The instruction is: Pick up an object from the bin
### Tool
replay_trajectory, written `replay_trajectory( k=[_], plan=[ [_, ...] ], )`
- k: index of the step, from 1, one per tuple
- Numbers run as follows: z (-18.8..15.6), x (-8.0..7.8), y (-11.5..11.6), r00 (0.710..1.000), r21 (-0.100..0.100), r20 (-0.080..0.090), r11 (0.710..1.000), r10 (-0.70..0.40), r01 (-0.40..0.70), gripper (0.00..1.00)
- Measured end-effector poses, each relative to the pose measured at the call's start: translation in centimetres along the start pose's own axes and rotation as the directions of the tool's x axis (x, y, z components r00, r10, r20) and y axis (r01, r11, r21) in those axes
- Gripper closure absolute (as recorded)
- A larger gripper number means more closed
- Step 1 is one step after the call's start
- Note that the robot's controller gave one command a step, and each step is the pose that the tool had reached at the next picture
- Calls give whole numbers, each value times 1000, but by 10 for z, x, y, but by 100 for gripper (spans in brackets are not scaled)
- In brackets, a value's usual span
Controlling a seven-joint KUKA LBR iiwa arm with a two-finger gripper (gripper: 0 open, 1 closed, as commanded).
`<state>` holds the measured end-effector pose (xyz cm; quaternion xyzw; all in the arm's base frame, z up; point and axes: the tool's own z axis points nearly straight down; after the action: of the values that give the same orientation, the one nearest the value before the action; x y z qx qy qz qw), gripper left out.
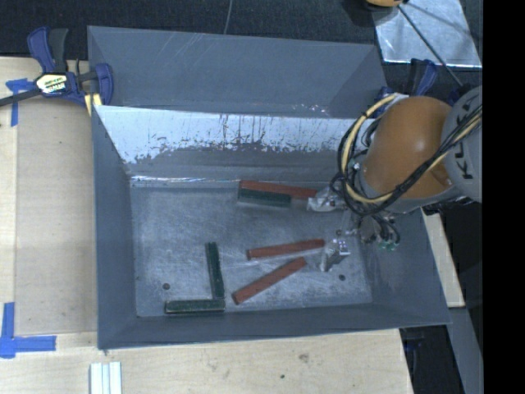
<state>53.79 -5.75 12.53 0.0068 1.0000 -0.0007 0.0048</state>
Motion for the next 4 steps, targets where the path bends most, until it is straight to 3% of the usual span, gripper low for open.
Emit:
replay_trajectory(
  k=[1,2,3,4],
  plan=[
    [48,-13,1,969,2,17,970,-245,245,100],
    [48,-13,1,969,2,17,969,-245,245,100],
    [-33,-25,-9,962,-3,-6,962,-274,274,100],
    [-33,-25,-9,962,-3,-6,962,-273,273,100]
  ],
)
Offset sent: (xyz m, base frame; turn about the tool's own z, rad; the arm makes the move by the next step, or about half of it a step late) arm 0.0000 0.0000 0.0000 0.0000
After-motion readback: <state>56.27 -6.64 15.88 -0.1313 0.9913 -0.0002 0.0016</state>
